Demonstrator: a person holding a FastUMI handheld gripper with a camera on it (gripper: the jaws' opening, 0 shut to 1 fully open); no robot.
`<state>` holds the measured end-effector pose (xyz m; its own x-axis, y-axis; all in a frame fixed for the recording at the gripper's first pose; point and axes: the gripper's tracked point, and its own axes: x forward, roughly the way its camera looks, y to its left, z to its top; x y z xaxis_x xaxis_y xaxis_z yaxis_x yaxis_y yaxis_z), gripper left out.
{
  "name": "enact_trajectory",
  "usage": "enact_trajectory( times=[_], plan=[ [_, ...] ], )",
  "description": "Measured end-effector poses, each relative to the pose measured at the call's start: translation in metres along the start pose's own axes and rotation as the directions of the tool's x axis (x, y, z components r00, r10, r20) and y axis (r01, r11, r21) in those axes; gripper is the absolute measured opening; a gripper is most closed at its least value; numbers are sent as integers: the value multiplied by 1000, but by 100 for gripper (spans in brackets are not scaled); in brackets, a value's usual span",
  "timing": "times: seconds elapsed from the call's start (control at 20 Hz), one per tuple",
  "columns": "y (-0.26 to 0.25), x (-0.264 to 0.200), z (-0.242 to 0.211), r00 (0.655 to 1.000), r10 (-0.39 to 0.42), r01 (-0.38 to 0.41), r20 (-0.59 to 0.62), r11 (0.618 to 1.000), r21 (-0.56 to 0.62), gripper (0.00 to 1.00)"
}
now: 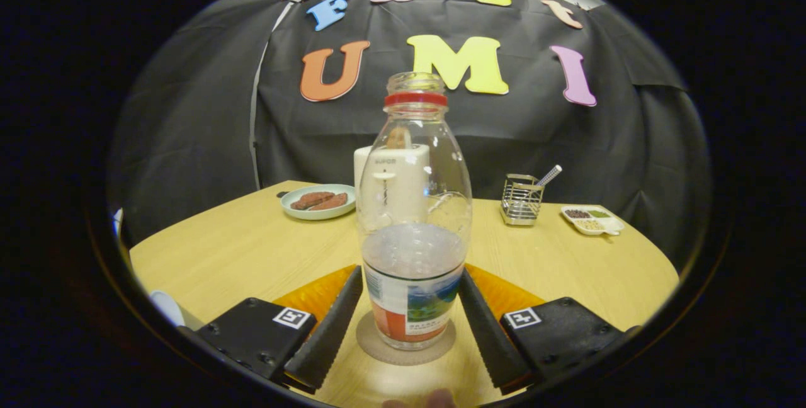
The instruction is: Take the bottle from table, then pour the juice into the cup, finally place the bottle on the coaster
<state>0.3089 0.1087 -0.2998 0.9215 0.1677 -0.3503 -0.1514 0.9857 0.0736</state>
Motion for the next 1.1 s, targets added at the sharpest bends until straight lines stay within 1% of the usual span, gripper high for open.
enact_trajectory(
  times=[0.2, 0.3, 0.45, 0.5, 0.65, 0.8, 0.85, 0.9, 1.1],
  plan=[
    [-3, -14, 6, 1000, -25, 24, 17, 1000, 12, 98],
    [3, -27, 12, 1000, -13, 12, 27, 999, 34, 99],
    [12, -54, 30, 998, 0, -2, 68, 1000, 27, 99],
    [12, -68, 40, 996, -4, 1, 93, 999, 32, 99],
    [-3, -118, 80, 977, -64, 52, 205, 997, 61, 98],
    [-15, -180, 125, 943, -122, 106, 311, 992, 69, 98],
    [-17, -199, 139, 932, -129, 113, 340, 991, 66, 98],
    [-19, -219, 153, 923, -134, 117, 361, 991, 68, 98],
    [-30, -282, 190, 910, -163, 145, 382, 987, 75, 98]
  ],
)
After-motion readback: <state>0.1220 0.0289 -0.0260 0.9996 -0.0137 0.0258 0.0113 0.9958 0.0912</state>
